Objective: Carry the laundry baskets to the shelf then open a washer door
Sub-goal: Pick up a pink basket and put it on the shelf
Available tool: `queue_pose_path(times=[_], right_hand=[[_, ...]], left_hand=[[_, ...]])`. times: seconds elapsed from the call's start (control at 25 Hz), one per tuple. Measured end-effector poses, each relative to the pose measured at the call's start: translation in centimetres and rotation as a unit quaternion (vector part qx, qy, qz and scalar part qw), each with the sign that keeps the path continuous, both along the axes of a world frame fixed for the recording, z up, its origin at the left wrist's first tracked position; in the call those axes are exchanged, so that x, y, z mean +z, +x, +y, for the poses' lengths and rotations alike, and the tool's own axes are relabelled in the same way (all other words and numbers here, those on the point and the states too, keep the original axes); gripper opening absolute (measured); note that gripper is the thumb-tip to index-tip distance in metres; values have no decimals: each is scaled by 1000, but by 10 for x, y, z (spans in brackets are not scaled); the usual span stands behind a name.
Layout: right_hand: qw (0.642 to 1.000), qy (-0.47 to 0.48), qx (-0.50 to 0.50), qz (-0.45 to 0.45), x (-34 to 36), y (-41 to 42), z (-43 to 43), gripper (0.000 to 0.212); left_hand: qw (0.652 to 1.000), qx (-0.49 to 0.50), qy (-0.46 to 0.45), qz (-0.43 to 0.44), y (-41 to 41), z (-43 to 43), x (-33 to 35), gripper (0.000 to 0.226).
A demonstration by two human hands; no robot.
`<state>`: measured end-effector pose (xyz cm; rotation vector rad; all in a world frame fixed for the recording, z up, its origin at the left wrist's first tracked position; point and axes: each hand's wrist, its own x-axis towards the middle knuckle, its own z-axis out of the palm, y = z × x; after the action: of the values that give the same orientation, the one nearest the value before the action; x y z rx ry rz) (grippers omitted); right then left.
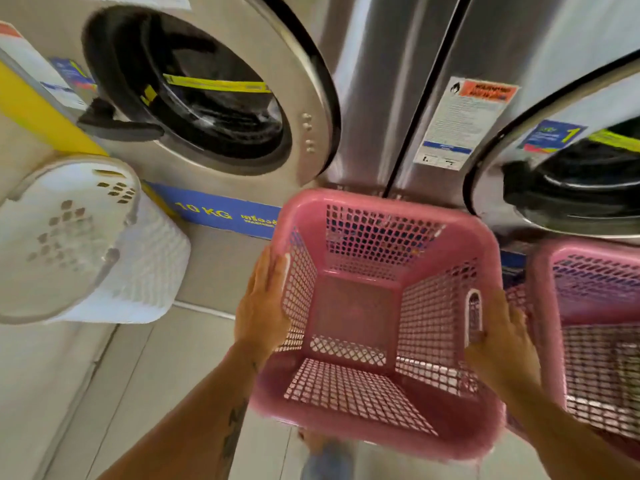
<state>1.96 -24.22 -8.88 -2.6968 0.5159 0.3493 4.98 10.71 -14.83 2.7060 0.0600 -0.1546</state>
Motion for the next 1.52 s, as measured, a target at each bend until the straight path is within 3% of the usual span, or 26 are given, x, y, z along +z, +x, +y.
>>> queue_pose_path(times=[0.2, 0.4, 0.52, 0.68, 0.84, 1.08, 1.32, 1.44, 1.52], right_hand=[[999, 37, -10, -23, 8, -56, 1, 87], [996, 70, 25, -42, 5, -155, -13, 95], [993, 112, 20, -27, 2, -207, -28, 106], [990, 140, 13, 20, -21, -253, -47, 101], [990, 128, 14, 54, -73, -270, -57, 117], [991, 136, 14, 8, -148, -311, -51, 91], [989, 141, 38, 30, -163, -342, -40, 74], [984, 150, 63, 74, -130, -336, -47, 59], [975, 198, 57, 83, -82, -328, -54, 51]], left_hand=[[999, 37, -21, -16, -69, -1, 9, 104], [997, 78, 10, 0, -182, -12, 23, 84], [994, 108, 13, 13, -246, -28, 24, 87], [992, 117, 11, 38, -305, -50, -2, 83], [992, 114, 20, 56, -322, -56, -55, 82], [994, 72, 75, 42, -328, -40, -114, 86], [978, 94, 99, 155, -352, -34, -110, 101], [968, 138, 62, 198, -339, -59, -71, 76], [969, 148, -27, 195, -327, -90, -35, 60]])
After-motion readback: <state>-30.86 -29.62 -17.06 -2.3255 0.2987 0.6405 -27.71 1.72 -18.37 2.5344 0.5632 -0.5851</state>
